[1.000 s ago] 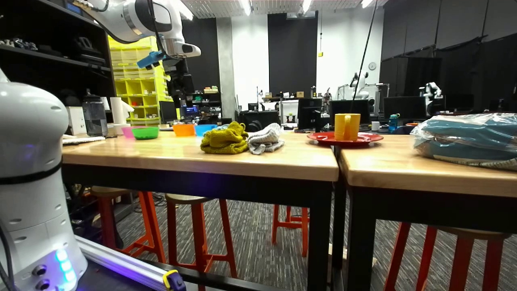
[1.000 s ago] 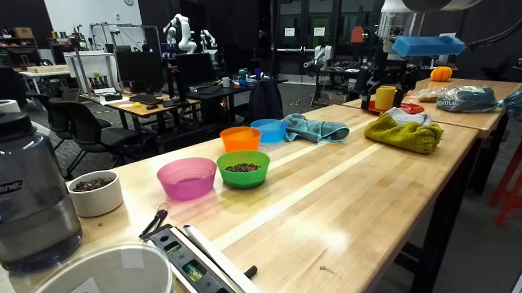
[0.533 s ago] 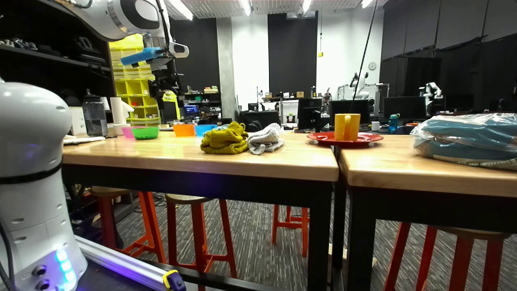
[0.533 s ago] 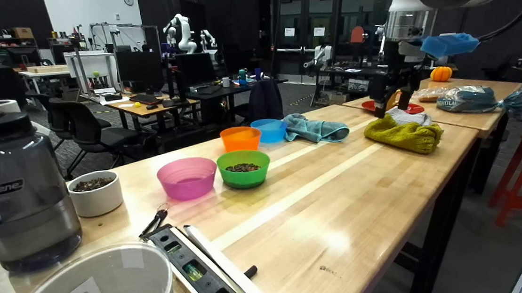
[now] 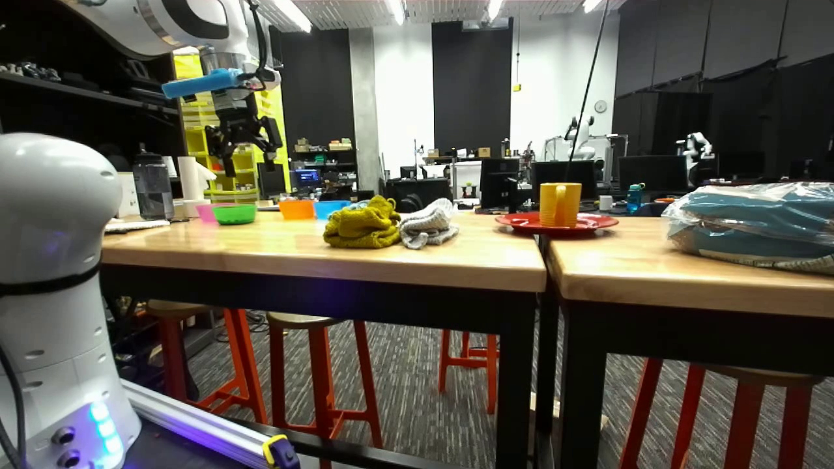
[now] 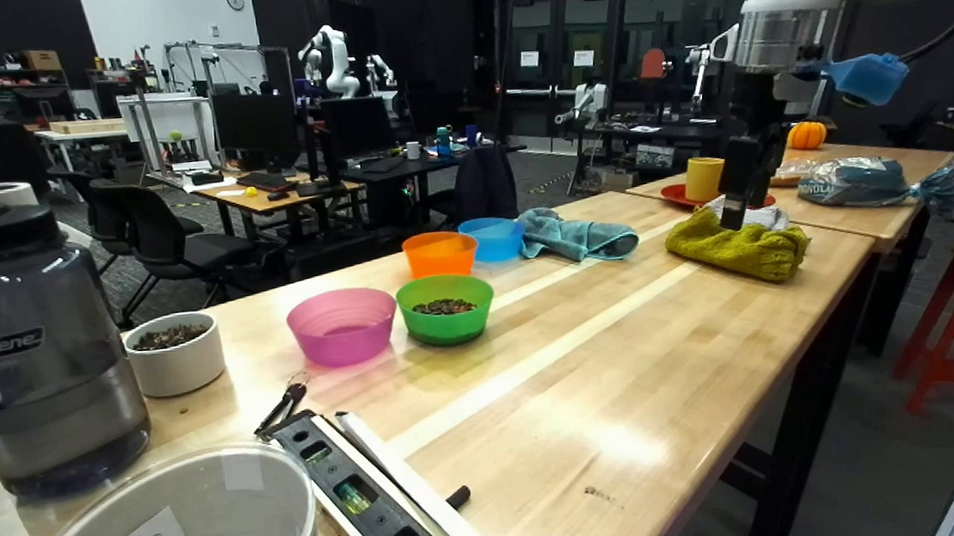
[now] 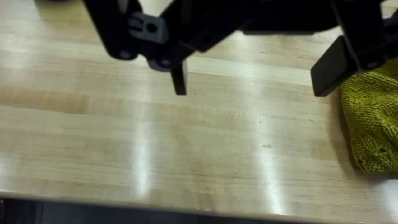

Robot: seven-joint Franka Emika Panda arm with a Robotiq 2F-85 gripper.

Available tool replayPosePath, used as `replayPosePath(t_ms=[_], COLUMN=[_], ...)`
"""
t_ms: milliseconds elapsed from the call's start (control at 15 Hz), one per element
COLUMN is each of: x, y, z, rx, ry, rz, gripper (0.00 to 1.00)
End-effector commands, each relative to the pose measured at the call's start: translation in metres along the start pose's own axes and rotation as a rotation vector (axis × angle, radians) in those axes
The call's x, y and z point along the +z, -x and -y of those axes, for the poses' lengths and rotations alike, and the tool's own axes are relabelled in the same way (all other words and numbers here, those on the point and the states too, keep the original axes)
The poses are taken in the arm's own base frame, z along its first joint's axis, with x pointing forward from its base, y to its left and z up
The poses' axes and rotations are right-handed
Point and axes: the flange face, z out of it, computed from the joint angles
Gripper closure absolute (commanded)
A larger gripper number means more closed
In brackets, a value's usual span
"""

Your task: Fold the green thing

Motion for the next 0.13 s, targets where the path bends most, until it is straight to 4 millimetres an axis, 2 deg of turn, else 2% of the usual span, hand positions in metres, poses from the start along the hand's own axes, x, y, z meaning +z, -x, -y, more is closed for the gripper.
replayPosePath(t_ms=[0, 67], x=[-0.0045, -0.0043], y=[0.0144, 0.0142], z=[0.0169, 0.0213], rx=[-0.063, -0.058], ry=[0.025, 0.035], rz=[-0.029, -0.038], gripper=[0.0, 0.0])
